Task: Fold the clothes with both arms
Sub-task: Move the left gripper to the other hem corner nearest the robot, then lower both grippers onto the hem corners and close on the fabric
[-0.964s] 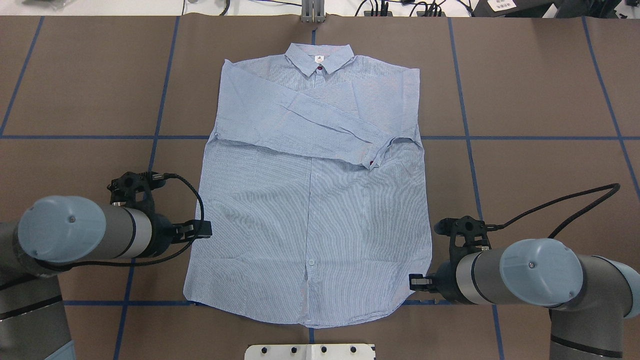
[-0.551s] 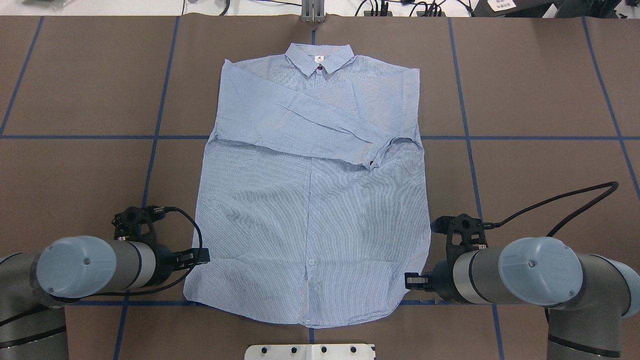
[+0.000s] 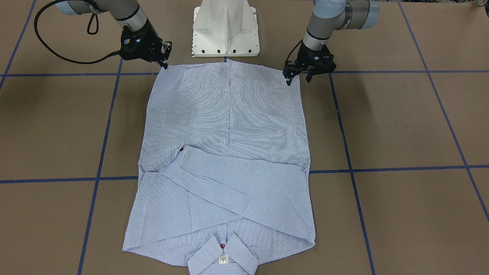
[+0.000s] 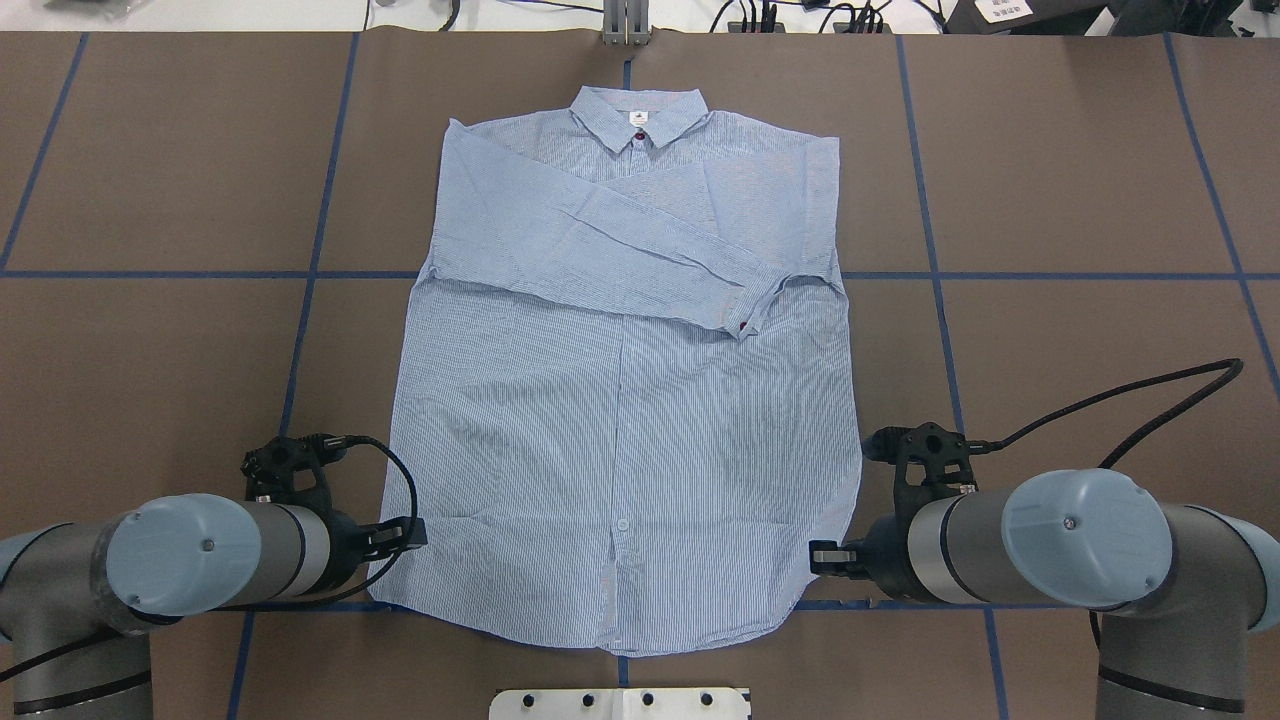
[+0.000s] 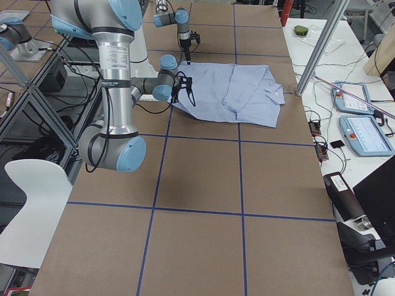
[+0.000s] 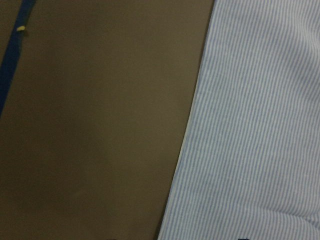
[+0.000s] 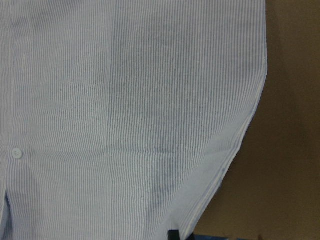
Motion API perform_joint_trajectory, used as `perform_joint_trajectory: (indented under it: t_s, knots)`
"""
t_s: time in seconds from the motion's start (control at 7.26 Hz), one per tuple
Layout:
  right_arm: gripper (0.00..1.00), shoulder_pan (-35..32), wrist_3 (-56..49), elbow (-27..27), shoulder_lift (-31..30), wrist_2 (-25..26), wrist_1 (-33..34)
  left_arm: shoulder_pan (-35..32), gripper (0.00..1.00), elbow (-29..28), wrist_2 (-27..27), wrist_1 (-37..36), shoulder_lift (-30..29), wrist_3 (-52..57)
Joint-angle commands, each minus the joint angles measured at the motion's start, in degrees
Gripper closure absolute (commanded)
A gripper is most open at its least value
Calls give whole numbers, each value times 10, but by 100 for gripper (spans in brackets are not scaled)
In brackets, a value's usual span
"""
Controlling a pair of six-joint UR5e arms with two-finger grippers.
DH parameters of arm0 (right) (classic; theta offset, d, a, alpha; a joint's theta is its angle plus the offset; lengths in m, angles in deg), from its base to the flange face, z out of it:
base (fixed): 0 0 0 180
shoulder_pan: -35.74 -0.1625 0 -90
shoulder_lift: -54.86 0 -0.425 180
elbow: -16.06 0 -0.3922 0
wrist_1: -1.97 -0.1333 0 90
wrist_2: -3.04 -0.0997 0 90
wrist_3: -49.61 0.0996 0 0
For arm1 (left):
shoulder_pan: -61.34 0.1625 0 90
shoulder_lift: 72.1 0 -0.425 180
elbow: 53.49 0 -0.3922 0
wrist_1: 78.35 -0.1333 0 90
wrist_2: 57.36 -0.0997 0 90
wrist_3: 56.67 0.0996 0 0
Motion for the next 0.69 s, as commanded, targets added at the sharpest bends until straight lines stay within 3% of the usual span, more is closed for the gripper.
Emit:
perform_joint_trajectory:
  t_s: [0.0, 0.28, 0.55]
  knots:
    - [100, -3, -1, -1, -1, -3, 0, 12, 25, 2, 0, -17, -5, 0]
    - [100, -3, -1, -1, 0, -3, 0, 13, 29, 2, 0, -20, -4, 0]
    - [100, -5, -1, -2, 0, -3, 0, 13, 38, 3, 1, -20, -1, 0]
